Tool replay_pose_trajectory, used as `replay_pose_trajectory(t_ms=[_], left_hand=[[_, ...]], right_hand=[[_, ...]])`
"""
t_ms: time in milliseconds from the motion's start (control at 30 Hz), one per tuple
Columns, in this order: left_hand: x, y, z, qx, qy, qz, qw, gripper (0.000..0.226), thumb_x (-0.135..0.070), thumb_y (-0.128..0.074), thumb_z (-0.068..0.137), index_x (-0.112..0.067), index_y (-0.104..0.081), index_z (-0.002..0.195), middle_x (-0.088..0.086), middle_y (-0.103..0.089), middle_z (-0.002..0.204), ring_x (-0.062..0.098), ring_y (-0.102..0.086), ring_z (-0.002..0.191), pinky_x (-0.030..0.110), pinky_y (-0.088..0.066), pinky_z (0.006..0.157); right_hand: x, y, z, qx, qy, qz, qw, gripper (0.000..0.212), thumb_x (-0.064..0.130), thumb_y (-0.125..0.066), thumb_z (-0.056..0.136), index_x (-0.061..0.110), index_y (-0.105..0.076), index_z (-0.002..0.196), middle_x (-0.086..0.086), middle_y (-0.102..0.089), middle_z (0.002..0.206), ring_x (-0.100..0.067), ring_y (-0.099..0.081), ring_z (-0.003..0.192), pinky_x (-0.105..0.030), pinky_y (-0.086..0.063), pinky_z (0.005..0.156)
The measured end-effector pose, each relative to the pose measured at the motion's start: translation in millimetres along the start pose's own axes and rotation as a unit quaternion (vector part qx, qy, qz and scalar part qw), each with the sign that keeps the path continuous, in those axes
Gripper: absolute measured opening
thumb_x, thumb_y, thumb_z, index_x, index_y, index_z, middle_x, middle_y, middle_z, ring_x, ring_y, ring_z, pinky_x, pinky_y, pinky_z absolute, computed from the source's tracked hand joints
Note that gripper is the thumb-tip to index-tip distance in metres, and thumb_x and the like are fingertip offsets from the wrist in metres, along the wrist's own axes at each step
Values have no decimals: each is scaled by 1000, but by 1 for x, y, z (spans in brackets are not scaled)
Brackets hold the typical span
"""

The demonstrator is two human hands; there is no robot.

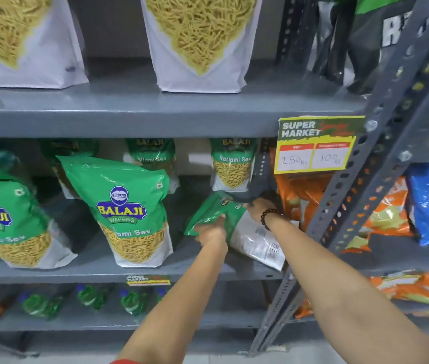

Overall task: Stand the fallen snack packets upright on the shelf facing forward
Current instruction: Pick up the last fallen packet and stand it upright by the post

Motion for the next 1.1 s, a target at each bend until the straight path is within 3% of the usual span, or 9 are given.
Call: replay_pose_trajectory(t_ms=[233, 300, 367, 467, 600, 800, 867, 1000, 1100], left_hand=[[-17, 13, -15, -64, -7, -131, 989, 90, -38, -68, 81, 4, -19, 143, 26, -33, 147, 40, -40, 132, 42, -36, 105], [-29, 19, -24, -91, -48, -149, 984, 82, -39, -66, 83, 5, -25, 139, 26, -38, 144, 41, -45, 128, 43, -40, 101], [-48, 25, -36, -112, -116, -155, 975, 71, -40, -63, 85, 4, -33, 132, 25, -45, 139, 39, -50, 123, 42, -42, 96], [-79, 29, -52, -109, -211, -173, 956, 60, -45, -59, 86, -2, -41, 124, 17, -54, 130, 33, -55, 117, 38, -42, 93], [-113, 27, -58, -69, -333, -126, 932, 52, -45, -58, 87, -5, -46, 118, 15, -59, 121, 30, -57, 114, 36, -41, 92], [-114, 29, -50, 6, -365, -127, 922, 46, -40, -62, 86, -5, -52, 114, 11, -60, 110, 25, -54, 108, 35, -37, 99], [-115, 28, -54, 56, -323, -183, 927, 53, -53, -51, 87, -9, -56, 117, 1, -61, 103, 21, -51, 105, 32, -37, 100], [-106, 17, -44, 174, -237, -206, 933, 75, -69, -28, 86, -18, -41, 140, 5, -46, 145, 25, -40, 136, 43, -28, 117], [-86, 17, -26, 138, -200, -135, 961, 94, -83, -27, 73, -15, -46, 136, 7, -48, 143, 26, -47, 130, 45, -33, 114]], right_hand=[[-6, 26, -12, -122, -32, 112, 986, 28, 8, -44, 91, -8, -65, 102, -27, -64, 119, -39, -60, 112, -39, -50, 89], [-7, 34, -22, -152, -40, 186, 970, 24, 6, -45, 88, -1, -67, 81, -26, -67, 111, -37, -62, 106, -36, -49, 81], [-7, 41, -33, -188, -47, 270, 943, 25, 6, -48, 84, 7, -62, 64, -24, -69, 98, -35, -64, 95, -30, -44, 70], [-5, 45, -47, -241, -33, 412, 878, 27, 0, -48, 82, 5, -74, 79, -17, -72, 93, -31, -62, 81, -25, -47, 63], [-9, 37, -57, -270, -27, 529, 804, 39, -9, -42, 79, 18, -66, 66, 1, -64, 77, -19, -52, 74, -2, -35, 42], [-14, 22, -67, -241, -78, 485, 837, 28, -2, -50, 85, 1, -61, 111, -15, -65, 114, -28, -60, 106, -22, -40, 79], [-15, 22, -75, -259, -87, 463, 843, 30, -3, -47, 86, 0, -56, 115, -17, -64, 117, -30, -61, 108, -22, -38, 76], [4, 13, -85, -235, -20, 423, 875, 27, 1, -51, 85, 1, -56, 111, -17, -68, 107, -30, -63, 101, -21, -41, 75], [19, -3, -77, -126, 37, 442, 887, 52, 9, -62, 76, 8, -50, 126, -11, -64, 106, -24, -61, 101, -21, -47, 78]])
Point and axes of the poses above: each hand's wrist, its own z-axis towards the middle knuckle, its own y-axis out of the back of the hand, x = y × z, the point moved 6 cm from there along z, towards the middle knuckle
